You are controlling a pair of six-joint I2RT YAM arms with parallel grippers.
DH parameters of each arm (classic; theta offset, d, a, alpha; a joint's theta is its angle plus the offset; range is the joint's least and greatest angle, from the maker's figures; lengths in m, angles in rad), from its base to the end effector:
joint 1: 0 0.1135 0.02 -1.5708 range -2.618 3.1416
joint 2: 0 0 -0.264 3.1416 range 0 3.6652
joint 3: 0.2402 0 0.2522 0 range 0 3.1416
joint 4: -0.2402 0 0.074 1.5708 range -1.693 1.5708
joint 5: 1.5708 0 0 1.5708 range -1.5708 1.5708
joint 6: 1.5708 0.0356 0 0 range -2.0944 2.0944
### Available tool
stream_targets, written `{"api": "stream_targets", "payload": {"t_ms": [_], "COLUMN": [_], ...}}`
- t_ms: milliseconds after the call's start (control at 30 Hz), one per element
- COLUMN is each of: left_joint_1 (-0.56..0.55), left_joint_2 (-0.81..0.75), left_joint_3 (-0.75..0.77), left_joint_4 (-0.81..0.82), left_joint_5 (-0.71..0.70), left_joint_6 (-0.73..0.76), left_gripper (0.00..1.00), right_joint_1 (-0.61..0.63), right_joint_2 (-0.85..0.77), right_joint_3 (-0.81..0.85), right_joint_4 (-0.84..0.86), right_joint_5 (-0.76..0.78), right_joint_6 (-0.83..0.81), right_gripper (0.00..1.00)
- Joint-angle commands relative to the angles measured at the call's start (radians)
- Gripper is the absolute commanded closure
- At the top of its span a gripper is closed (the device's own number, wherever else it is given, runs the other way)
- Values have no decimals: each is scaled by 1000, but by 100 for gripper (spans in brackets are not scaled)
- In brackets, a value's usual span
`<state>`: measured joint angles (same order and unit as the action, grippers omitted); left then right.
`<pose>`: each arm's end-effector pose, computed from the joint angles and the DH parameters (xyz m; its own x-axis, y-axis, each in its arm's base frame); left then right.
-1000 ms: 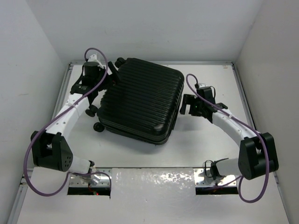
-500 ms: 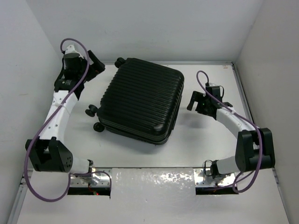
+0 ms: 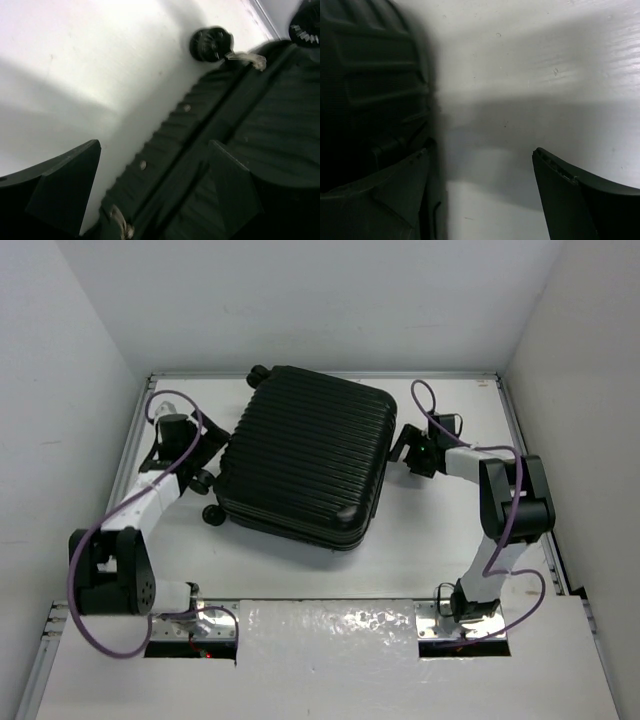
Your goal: Pack the luggage
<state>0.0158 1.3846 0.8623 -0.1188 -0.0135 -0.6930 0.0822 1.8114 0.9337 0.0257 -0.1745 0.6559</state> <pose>0.3011 0.0052 0.2372 -0.4431 -0.6459 -0.6217 -0.4025 0.7630 -0.5058 0.3557 0.0355 0.1377 -0.7132 0.5439 -0.4422 0.3031 0.8081 0.5051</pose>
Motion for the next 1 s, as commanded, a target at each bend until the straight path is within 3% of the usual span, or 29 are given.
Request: {"api": "stream_targets", "payload": {"t_ms": [0, 100, 233, 333, 400, 467, 533, 633, 700, 867, 967], "left_joint_1": [-53, -115, -241, -333, -403, -456, -517, -531, -531, -522, -492], "left_joint_2": [-122, -180, -271, -370, -416, -484, -527, -591, -602, -478, -368], "left_joint_3": [-83, -143, -233, -316, -373, -396, -394, -306, -240, 32, 194], "left_joint_4": [87, 96, 102, 139, 140, 122, 52, -92, -201, -317, -335], "left_joint_5": [118, 104, 60, 31, 21, -25, -65, -165, -279, -439, -485], "left_joint_6": [13, 20, -25, -66, -85, -109, -103, -35, 12, 154, 200], "left_gripper": [14, 14, 14, 15, 16, 16, 16, 15, 13, 5, 5], "right_joint_1": [31, 57, 108, 157, 160, 153, 136, 55, -8, -47, -39], "right_joint_2": [54, 132, 268, 426, 547, 613, 654, 539, 427, 123, -32], "right_joint_3": [45, 160, 414, 786, 931, 1140, 1232, 1179, 1011, 815, 687], "right_joint_4": [71, 7, -285, -537, -687, -795, -889, -844, -725, -649, -607], "right_joint_5": [-86, -146, -160, -178, -201, -139, 26, 124, 222, 435, 432], "right_joint_6": [39, -10, -160, -344, -387, -444, -452, -356, -279, -219, -210], "right_gripper": [17, 17, 16, 15, 14, 13, 2, 1, 1, 1, 1]}}
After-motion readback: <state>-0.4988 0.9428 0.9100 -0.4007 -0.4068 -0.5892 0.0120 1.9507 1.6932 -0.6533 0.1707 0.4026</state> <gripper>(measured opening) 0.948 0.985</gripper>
